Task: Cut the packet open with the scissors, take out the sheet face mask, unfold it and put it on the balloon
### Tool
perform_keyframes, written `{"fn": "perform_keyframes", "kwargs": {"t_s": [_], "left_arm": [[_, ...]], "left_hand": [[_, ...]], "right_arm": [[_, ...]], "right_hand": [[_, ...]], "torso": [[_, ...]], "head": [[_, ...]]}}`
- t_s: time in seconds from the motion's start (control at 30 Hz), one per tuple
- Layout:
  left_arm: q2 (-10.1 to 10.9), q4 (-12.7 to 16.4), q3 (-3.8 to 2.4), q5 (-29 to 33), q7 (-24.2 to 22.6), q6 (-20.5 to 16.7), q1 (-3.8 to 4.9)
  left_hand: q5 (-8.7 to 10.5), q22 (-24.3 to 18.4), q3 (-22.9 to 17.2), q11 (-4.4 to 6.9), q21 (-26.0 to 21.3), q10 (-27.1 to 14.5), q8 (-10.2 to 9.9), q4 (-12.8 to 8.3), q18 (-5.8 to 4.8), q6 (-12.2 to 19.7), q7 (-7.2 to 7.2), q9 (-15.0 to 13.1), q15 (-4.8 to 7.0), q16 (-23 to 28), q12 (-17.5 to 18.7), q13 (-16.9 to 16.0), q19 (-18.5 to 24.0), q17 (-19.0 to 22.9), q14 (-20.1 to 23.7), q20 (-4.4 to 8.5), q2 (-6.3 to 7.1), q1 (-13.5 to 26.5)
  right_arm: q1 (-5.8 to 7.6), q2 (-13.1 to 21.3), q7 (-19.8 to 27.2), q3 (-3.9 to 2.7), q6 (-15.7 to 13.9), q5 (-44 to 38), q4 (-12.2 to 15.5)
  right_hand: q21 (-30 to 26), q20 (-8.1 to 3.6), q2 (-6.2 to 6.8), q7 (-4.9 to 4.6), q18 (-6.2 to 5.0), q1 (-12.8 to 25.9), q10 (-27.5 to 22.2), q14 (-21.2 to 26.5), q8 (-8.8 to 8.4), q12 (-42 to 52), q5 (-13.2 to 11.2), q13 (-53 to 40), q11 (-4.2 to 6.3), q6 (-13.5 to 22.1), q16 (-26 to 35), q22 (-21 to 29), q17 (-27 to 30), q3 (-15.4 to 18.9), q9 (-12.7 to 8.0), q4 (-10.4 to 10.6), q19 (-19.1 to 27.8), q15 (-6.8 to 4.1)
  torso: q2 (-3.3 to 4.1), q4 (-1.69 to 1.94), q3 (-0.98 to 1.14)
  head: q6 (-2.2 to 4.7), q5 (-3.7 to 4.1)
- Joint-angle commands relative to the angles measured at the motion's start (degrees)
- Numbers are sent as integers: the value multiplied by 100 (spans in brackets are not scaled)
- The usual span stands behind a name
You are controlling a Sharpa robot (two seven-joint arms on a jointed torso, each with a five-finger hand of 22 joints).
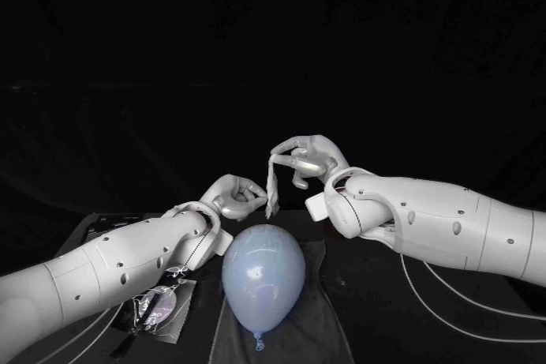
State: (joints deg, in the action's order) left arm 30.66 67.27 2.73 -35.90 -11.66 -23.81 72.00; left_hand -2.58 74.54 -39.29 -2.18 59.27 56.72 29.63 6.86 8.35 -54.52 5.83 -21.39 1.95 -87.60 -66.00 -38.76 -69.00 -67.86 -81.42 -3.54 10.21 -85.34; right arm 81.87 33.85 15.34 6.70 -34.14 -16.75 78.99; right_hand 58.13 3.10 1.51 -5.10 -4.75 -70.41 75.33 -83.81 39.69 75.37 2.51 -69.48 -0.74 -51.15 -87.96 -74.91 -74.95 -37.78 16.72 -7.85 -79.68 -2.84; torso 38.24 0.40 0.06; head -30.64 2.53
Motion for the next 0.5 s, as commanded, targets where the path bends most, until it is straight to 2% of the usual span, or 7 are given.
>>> {"fn": "perform_keyframes", "kwargs": {"t_s": [0.03, 0.13, 0.2, 0.27, 0.4, 0.47, 0.5], "left_arm": [[19, 49, -11, 230, -338, -198, 4], [65, 89, -24, 258, -392, -279, 4], [104, 106, -38, 265, -404, -325, 5], [144, 104, -48, 287, -393, -339, 8], [190, 54, -55, 392, -260, -148, 14], [195, 14, -56, 431, -156, 24, 17], [191, -11, -56, 445, -107, 114, 17]], "left_hand": [[-50, 79, -258, 89, 94, 127, 130, -174, -97, -27, -4, -407, -3, -35, -48, -47, -72, -87, -54, -16, 52, 181], [-106, 153, -562, 84, 208, 122, 151, -395, -113, -28, -9, -513, -2, -44, -72, -31, -125, -171, -93, -14, 77, 434], [-259, 200, -725, 79, 279, 119, 170, -546, -121, -23, -13, -607, 0, -48, -83, -6, -153, -217, -115, -10, 95, 624], [-294, 220, -774, 75, 311, 121, 177, -600, -127, -12, -10, -654, -1, -47, -93, -1, -169, -218, -117, -10, 88, 715], [-79, 101, -715, 46, 67, -213, 167, -591, -78, 149, 25, -758, -30, 12, 179, 477, 1, 74, 7, -39, -49, 921], [-40, -315, -656, -79, -775, -734, 56, -569, 82, 507, 139, -799, -124, 284, 753, 870, 594, 1185, 537, -103, -119, 1014], [-28, -621, -534, -203, -1374, -942, -91, -565, 175, 767, 232, -758, -219, 540, 1179, 1130, 1016, 1898, 944, -187, -114, 1059]], "right_arm": [[4, 5, -13, -3, 4, -91, -54], [3, 12, -21, 1, -2, -102, -116], [3, 20, -20, 3, -10, -106, -150], [2, 31, -11, 4, -16, -109, -167], [2, 56, 5, 5, -25, -111, -169], [1, 72, 15, 5, -27, -112, -157], [1, 81, 22, 5, -29, -112, -147]], "right_hand": [[-9, 13, -1, -5, -88, 30, 5, -459, 40, 23, 30, -5, -4, -48, -17, -751, -929, -28, 6, 7, 15, -3], [-5, 13, 1, -5, -87, 32, 10, -459, 43, 29, 29, -13, -5, -47, -17, -752, -931, -30, 9, 3, 13, -3], [-5, 13, 1, -5, -87, 32, 10, -459, 43, 29, 29, -13, -5, -47, -17, -752, -931, -30, 9, 3, 13, -3], [-5, 13, 1, -5, -87, 32, 10, -459, 43, 29, 29, -13, -5, -47, -17, -752, -931, -30, 9, 3, 13, -3], [-5, 13, 1, -5, -87, 32, 10, -459, 43, 29, 29, -13, -5, -47, -17, -752, -931, -30, 9, 3, 13, -3], [-5, 13, 1, -5, -87, 32, 10, -459, 43, 29, 29, -13, -5, -47, -17, -752, -931, -30, 9, 3, 13, -3], [-5, 13, 1, -5, -87, 32, 10, -459, 43, 29, 29, -13, -5, -47, -17, -752, -931, -30, 9, 3, 13, -3]], "torso": [[-3, -1, -1], [-3, 4, 2], [-3, 6, 2], [-6, 6, 5], [-5, 13, 4], [-5, 15, 2], [-5, 16, 2]], "head": [[-7, -15], [-8, -16], [-9, -18], [-5, -5], [-8, 3], [-3, 5], [-4, 5]]}}
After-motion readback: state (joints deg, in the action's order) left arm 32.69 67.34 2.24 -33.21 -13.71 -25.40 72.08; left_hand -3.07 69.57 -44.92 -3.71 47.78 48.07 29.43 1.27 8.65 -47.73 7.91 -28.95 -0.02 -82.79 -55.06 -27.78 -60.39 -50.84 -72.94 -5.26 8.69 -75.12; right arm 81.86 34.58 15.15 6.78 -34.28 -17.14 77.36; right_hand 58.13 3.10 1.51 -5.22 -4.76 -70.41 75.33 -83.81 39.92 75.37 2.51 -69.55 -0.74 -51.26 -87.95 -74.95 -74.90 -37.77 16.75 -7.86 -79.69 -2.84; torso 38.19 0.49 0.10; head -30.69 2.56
